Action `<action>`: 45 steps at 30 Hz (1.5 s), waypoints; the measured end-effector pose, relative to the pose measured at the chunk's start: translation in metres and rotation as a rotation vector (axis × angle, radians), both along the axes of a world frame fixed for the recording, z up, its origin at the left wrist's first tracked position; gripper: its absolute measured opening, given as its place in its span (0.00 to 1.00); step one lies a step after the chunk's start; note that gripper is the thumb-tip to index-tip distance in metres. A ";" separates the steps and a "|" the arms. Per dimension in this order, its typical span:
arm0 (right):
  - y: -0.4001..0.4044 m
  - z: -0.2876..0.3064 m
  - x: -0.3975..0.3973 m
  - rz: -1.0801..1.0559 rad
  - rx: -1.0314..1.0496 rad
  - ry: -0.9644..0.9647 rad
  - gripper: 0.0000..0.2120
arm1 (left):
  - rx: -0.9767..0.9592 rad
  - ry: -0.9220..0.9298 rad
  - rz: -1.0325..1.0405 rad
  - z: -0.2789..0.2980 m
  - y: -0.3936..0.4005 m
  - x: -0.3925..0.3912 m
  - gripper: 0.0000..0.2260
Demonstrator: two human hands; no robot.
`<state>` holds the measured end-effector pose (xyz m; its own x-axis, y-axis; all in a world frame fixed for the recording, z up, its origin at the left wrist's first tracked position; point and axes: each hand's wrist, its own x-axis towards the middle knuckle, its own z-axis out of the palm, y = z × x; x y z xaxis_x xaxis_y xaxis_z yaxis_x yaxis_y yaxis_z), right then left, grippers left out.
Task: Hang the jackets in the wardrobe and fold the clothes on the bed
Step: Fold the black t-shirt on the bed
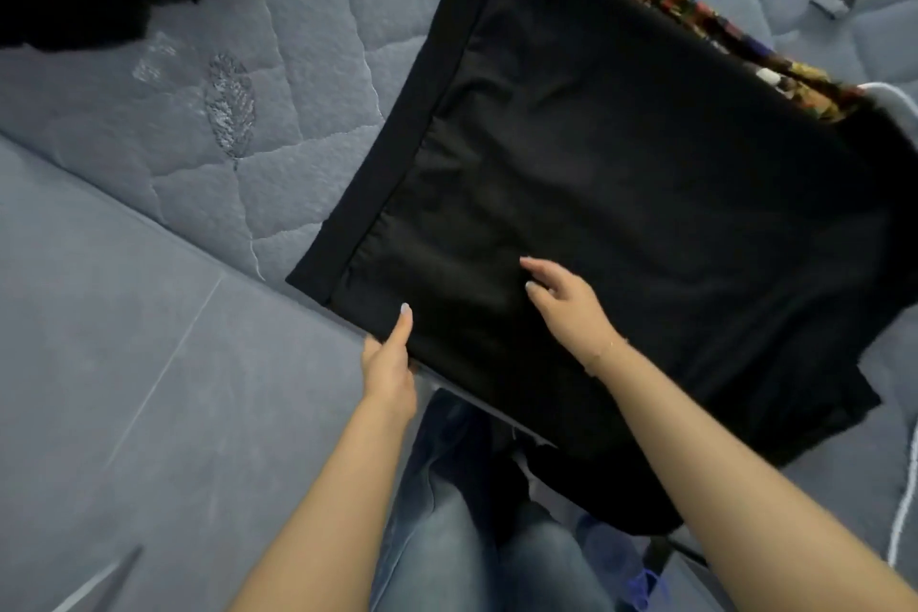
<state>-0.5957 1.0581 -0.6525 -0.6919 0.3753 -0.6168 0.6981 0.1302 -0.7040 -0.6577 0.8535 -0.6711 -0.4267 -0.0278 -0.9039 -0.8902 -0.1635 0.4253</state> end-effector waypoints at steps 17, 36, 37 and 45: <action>0.001 -0.014 0.272 -1.044 0.387 -0.292 0.41 | -0.063 0.019 -0.014 -0.003 0.060 0.118 0.10; -0.054 -0.027 0.317 -1.418 -0.305 -0.131 0.30 | -0.040 0.000 -0.047 -0.008 0.047 0.127 0.19; -0.064 -0.030 0.308 -1.373 -0.322 -0.159 0.34 | -0.043 0.008 -0.058 -0.007 0.043 0.127 0.20; -0.084 -0.027 0.318 -1.430 -0.052 -0.427 0.12 | -0.267 0.423 -0.137 0.004 0.019 0.093 0.24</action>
<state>-0.2773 0.9741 -0.6794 0.4643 0.5342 -0.7064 0.3590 -0.8426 -0.4013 -0.5645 0.8727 -0.6672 -0.7691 -0.1526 -0.6207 -0.6371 0.1059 0.7634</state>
